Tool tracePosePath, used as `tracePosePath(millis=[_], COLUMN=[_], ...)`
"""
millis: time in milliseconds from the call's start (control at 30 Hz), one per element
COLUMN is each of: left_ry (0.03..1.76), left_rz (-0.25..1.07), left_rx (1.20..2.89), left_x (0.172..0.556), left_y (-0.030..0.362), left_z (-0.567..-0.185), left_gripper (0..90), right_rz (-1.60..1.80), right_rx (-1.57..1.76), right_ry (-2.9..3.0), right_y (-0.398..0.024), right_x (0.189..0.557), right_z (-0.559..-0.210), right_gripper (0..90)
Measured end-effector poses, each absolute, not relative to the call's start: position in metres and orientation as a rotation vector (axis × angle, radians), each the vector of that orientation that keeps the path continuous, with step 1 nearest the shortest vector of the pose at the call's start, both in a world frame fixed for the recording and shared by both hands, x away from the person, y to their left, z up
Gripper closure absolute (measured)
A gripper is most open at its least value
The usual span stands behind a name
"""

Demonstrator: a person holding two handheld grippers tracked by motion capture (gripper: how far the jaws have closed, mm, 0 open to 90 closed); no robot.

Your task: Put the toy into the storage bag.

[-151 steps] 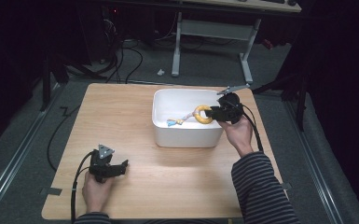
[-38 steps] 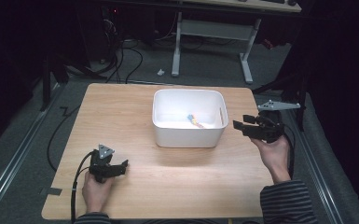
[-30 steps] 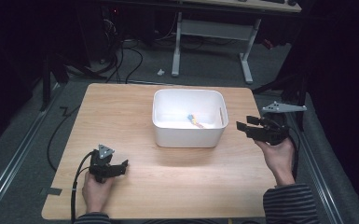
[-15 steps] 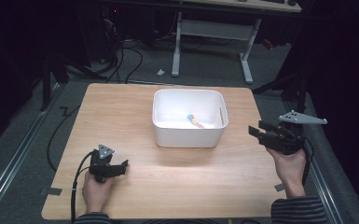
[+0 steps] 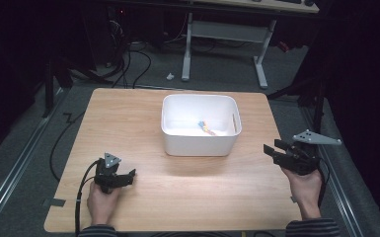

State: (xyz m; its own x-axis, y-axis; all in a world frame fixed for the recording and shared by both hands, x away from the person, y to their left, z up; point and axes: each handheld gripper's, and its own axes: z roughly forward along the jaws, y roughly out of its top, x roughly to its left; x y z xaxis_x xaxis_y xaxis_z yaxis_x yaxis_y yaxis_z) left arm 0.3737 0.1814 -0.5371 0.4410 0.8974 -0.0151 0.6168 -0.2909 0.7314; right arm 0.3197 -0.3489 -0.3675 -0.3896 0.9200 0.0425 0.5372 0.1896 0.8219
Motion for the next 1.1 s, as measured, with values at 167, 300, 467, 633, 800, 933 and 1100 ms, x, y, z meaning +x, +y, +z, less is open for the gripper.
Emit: tracePosePath(millis=[167, 300, 467, 633, 800, 933, 1100], left_ry=[1.268, 1.267, 1.267, 1.268, 1.268, 1.268, 1.267], left_rz=[0.532, 0.532, 0.532, 0.533, 0.533, 0.533, 0.533], left_rx=[2.017, 2.018, 2.019, 2.018, 2.018, 2.019, 2.020], left_x=[0.374, 0.374, 0.374, 0.374, 0.374, 0.374, 0.374], left_y=[0.181, 0.181, 0.181, 0.181, 0.181, 0.181, 0.181], left_z=[-0.537, -0.537, -0.537, -0.537, -0.537, -0.537, -0.537], left_gripper=[17.0, 17.0, 16.9, 16.9, 16.9, 16.9, 16.9], right_rz=[1.131, 1.158, 1.157, 1.161, 1.160, 1.173, 1.174], right_rx=[1.380, 1.386, 1.397, 1.402, 1.413, 1.424, 1.430], right_ry=[2.001, 2.013, 2.022, 2.026, 2.029, 2.035, 2.048], right_y=[-0.352, -0.354, -0.351, -0.348, -0.345, -0.341, -0.337], right_x=[0.317, 0.315, 0.314, 0.315, 0.316, 0.319, 0.322], right_z=[-0.380, -0.390, -0.401, -0.410, -0.420, -0.429, -0.437], right_gripper=[50.4, 50.4, 50.4, 50.5, 50.5, 50.6, 50.6])
